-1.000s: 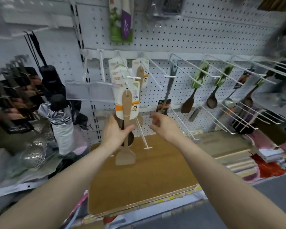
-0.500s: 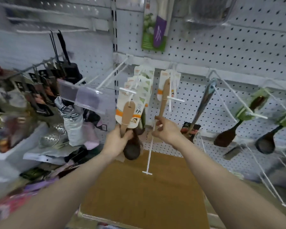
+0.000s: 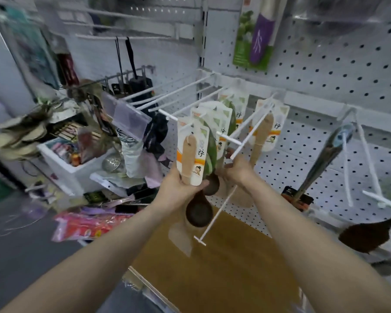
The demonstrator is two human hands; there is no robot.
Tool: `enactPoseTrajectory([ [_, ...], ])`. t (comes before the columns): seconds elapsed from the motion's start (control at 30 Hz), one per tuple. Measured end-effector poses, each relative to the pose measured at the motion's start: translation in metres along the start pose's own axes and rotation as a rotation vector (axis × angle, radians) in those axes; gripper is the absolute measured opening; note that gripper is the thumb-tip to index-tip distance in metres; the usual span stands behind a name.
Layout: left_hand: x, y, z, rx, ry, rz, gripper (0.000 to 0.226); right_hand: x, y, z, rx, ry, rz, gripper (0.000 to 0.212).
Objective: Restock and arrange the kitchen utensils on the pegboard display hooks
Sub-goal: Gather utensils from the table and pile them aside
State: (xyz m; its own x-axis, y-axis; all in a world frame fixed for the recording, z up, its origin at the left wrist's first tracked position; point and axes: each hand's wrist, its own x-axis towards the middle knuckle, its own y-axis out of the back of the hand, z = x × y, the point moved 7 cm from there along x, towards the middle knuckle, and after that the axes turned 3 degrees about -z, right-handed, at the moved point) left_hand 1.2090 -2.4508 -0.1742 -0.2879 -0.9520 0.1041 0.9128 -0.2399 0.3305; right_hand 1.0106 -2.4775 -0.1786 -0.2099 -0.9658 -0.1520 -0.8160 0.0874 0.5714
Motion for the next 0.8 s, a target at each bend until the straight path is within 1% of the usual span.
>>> enactPoseTrajectory([
  [0.03,0.001,-0.002,0.004,0.007,0.004,0.02,0.062,0.007,0.0,0.003,0.026,-0.001,0.0,0.086],
  [0.13,0.006,-0.006,0.005,0.013,0.016,0.095,0.063,0.031,-0.003,0.018,0.072,-0.02,-0.014,0.07],
  [0.23,0.008,-0.007,0.003,-0.006,0.035,0.118,0.064,0.03,-0.001,0.015,0.121,-0.011,-0.003,0.064],
  [0.3,0.008,-0.008,0.005,-0.007,0.018,0.117,0.062,0.025,-0.002,0.012,0.117,0.0,-0.04,0.062],
  [0.43,0.002,-0.002,0.007,-0.009,0.013,0.143,0.048,0.018,-0.01,0.007,0.166,0.019,-0.136,0.072],
  [0.53,0.001,0.005,0.003,0.023,0.028,0.138,0.027,0.015,-0.012,0.003,0.178,0.062,-0.162,0.065],
  [0.6,0.0,0.01,0.0,0.005,0.034,0.151,0.022,0.012,-0.014,0.0,0.168,0.082,-0.195,0.06],
  [0.7,-0.003,0.017,-0.001,-0.029,0.028,0.177,0.021,0.003,-0.021,-0.005,0.148,0.09,-0.283,0.06],
  [0.8,-0.008,0.021,0.0,-0.063,0.005,0.189,0.031,-0.002,-0.032,-0.008,0.201,0.115,-0.345,0.06],
])
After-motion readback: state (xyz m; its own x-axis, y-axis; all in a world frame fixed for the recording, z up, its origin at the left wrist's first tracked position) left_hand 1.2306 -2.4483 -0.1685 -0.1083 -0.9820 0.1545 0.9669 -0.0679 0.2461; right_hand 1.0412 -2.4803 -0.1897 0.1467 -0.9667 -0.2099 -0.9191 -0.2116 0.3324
